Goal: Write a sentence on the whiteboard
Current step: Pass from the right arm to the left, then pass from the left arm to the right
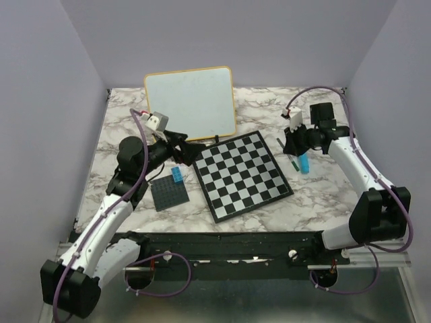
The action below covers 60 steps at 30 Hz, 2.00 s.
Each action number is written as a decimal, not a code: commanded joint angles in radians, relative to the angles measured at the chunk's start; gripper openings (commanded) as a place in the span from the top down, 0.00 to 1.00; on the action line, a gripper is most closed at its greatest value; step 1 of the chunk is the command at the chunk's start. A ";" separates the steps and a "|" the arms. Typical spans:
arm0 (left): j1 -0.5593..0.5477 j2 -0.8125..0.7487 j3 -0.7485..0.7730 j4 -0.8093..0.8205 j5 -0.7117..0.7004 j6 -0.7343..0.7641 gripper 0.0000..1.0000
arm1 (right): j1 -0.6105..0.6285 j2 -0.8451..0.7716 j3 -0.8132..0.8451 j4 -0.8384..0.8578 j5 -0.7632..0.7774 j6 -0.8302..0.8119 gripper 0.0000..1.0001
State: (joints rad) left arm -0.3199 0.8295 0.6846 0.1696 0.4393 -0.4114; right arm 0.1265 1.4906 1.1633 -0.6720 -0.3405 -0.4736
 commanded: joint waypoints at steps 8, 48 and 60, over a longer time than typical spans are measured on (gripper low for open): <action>-0.430 0.503 0.093 0.376 0.015 -0.348 0.09 | -0.002 -0.148 -0.157 0.310 -0.718 0.423 0.99; -0.576 0.754 0.360 -0.109 -0.142 0.081 1.00 | -0.077 -0.153 -0.242 0.438 -0.807 0.504 0.64; -0.519 0.642 0.503 -0.768 0.068 0.721 1.00 | -0.053 -0.138 -0.142 -0.387 -1.020 -0.754 0.19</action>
State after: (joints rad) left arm -0.8341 1.4815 1.1400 -0.3382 0.3725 0.0731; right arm 0.0536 1.3331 1.0225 -0.6960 -1.2385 -0.6952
